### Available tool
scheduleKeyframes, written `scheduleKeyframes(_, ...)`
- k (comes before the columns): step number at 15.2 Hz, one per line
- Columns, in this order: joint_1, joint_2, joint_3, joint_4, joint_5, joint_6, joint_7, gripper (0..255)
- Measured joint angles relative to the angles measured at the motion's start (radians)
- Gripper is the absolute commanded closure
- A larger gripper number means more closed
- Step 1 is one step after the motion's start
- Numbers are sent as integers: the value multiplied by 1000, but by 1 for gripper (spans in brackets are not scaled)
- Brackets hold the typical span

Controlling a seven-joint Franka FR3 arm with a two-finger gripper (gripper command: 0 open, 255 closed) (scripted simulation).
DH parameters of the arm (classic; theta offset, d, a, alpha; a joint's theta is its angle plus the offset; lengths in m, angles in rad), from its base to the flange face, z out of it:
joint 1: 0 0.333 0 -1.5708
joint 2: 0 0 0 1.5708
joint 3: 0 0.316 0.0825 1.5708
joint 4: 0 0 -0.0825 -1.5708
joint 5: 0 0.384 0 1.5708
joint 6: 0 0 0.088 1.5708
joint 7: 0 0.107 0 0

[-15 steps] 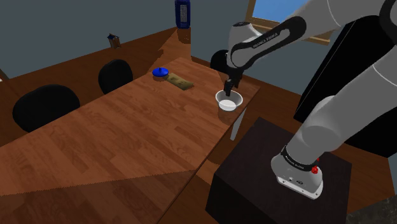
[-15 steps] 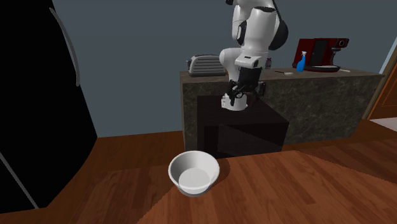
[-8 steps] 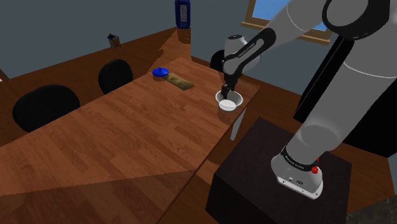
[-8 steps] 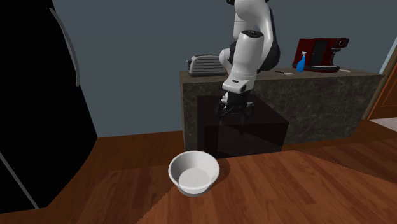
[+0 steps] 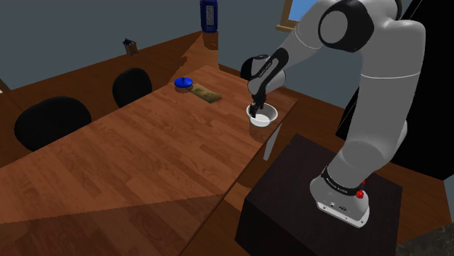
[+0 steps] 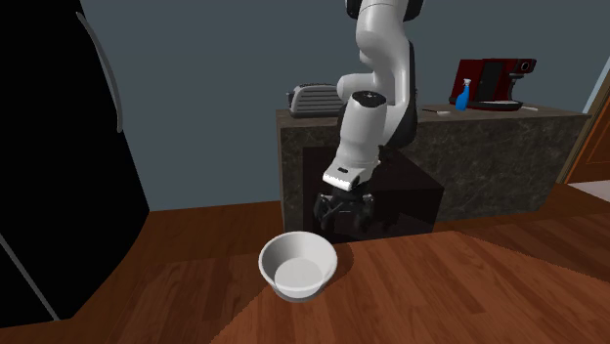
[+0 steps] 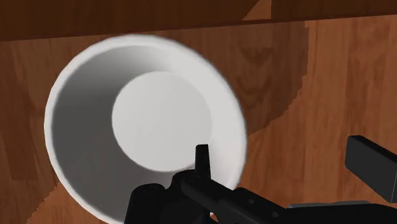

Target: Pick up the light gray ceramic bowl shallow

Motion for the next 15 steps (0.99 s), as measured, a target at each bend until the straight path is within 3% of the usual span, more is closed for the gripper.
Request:
scheduleKeyframes(3,-23,103,10,77,15,25,-26,0)
scheduleKeyframes(11,-40,208,23,115,27,93,-35,0)
scheduleKeyframes(12,-41,213,23,116,28,97,-35,255)
scheduleKeyframes(15,-41,218,24,117,28,101,-35,255)
